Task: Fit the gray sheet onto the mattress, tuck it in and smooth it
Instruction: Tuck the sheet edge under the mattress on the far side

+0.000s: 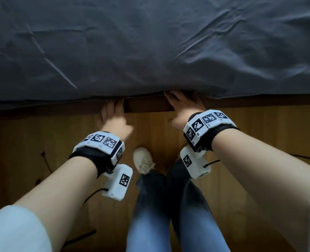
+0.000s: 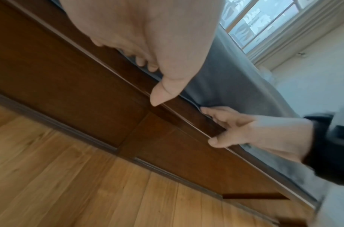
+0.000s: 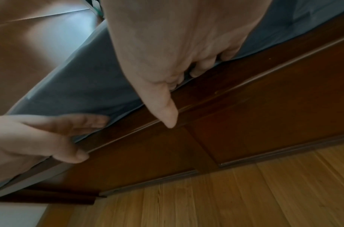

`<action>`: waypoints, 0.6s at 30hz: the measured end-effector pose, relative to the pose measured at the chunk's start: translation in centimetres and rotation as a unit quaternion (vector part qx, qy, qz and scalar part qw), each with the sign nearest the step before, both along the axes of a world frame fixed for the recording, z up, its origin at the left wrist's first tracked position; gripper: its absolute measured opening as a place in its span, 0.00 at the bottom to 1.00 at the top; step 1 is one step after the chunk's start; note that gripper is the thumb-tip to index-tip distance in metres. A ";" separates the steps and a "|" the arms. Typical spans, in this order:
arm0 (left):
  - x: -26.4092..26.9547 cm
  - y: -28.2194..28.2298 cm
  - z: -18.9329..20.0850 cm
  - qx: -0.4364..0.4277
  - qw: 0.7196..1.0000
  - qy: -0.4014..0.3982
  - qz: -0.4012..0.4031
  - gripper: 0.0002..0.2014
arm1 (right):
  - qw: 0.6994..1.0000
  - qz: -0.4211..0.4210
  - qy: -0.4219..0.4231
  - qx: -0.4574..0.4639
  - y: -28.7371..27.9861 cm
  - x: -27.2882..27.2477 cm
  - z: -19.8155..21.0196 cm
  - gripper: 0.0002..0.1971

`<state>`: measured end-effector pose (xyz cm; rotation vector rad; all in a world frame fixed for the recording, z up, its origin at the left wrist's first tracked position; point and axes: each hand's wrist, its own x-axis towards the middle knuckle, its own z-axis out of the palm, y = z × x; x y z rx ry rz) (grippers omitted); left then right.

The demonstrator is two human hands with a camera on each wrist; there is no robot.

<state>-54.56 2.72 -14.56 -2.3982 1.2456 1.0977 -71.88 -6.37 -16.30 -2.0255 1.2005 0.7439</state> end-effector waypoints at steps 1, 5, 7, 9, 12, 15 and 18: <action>-0.6 -0.2 0.0 -0.011 1.000 0.008 -0.016 0.43 | 1.000 0.003 -0.007 -0.003 0.1 -0.2 0.1 0.44; -2.0 -2.2 -1.1 -0.009 0.997 -0.006 -0.072 0.42 | 0.997 -0.009 -0.051 -0.055 0.9 -2.8 0.9 0.41; -2.2 -2.8 -1.4 -0.002 0.997 -0.021 -0.068 0.42 | 0.996 -0.033 -0.032 -0.077 1.5 -5.3 1.3 0.41; -2.3 -2.8 -1.4 0.003 0.997 -0.021 -0.070 0.41 | 0.995 -0.059 0.022 -0.078 1.2 -7.4 1.5 0.42; -2.8 -2.7 -0.4 -0.004 0.999 -0.006 -0.051 0.40 | 0.990 -0.095 0.059 -0.085 -0.3 -8.1 1.0 0.41; -3.8 -2.5 0.6 -0.016 0.999 0.040 -0.020 0.39 | 0.989 -0.107 0.061 -0.081 -1.2 -7.3 0.8 0.41; -5.5 -2.9 0.9 -0.023 0.993 0.103 -0.052 0.39 | 0.989 -0.117 0.062 -0.059 -1.6 -7.1 1.2 0.42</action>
